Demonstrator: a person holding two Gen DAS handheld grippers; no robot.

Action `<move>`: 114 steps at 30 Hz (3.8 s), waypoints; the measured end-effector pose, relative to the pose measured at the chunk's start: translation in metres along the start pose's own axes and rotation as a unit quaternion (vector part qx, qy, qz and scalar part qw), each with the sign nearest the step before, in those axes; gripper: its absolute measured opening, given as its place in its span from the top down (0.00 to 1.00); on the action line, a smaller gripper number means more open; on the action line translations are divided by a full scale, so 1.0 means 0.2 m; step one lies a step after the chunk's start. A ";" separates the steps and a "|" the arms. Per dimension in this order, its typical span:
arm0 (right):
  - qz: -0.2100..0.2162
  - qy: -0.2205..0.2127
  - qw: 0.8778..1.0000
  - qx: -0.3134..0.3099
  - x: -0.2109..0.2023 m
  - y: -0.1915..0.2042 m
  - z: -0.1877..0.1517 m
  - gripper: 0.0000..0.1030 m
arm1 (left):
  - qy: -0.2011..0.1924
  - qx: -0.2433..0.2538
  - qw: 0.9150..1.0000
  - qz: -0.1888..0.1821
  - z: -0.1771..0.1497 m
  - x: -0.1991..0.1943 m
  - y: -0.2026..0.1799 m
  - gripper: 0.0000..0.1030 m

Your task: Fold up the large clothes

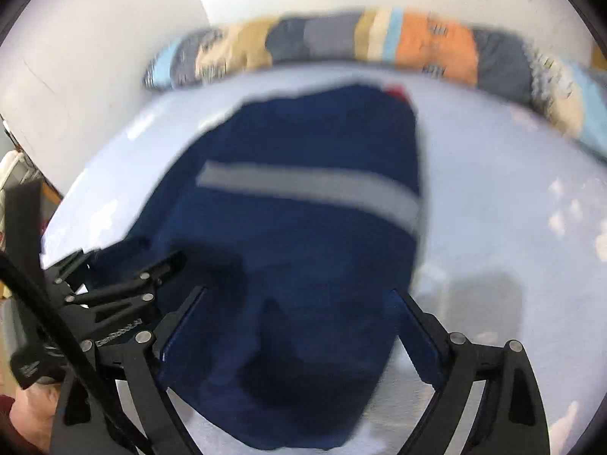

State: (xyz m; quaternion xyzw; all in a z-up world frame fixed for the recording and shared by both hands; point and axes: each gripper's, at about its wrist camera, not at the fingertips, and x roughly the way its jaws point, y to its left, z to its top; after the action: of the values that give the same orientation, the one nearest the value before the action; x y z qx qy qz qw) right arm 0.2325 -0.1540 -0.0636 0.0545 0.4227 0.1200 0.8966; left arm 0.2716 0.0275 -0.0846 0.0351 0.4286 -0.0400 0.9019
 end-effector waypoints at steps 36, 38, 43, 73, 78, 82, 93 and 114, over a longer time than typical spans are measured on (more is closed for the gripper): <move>0.029 -0.006 0.999 -0.016 0.05 0.05 -0.05 0.30 | -0.088 0.006 0.996 0.035 0.04 -0.23 0.01 0.32; 0.028 -0.010 0.999 -0.013 0.04 0.04 -0.04 0.29 | -0.088 0.007 0.996 0.030 0.04 -0.23 0.01 0.32; 0.030 -0.003 0.999 -0.012 0.05 0.03 -0.05 0.26 | -0.094 0.015 0.995 0.035 0.03 -0.25 0.00 0.32; 0.152 0.028 0.965 0.214 0.10 -0.54 -0.02 0.15 | 0.178 -0.264 0.904 -0.286 0.00 0.36 0.82 0.17; 0.154 0.040 0.966 0.204 0.13 -0.51 -0.02 0.15 | 0.182 -0.263 0.878 -0.356 0.01 0.40 0.78 0.17; 0.158 0.051 0.965 0.205 0.16 -0.51 -0.03 0.14 | 0.196 -0.214 0.881 -0.374 0.03 0.40 0.63 0.17; 0.176 0.076 0.956 0.222 0.34 -0.52 -0.02 0.05 | 0.205 -0.200 0.868 -0.405 0.06 0.50 0.44 0.17; 0.108 0.019 0.991 0.077 0.23 -0.25 0.17 0.49 | 0.141 -0.156 0.915 -0.345 0.13 0.34 0.33 0.63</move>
State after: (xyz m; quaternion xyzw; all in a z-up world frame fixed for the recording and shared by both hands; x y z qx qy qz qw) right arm 0.2950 -0.1912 -0.0856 0.1664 0.4389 0.1838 0.8636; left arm 0.3408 0.0880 -0.1183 -0.2506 0.5379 -0.2758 0.7562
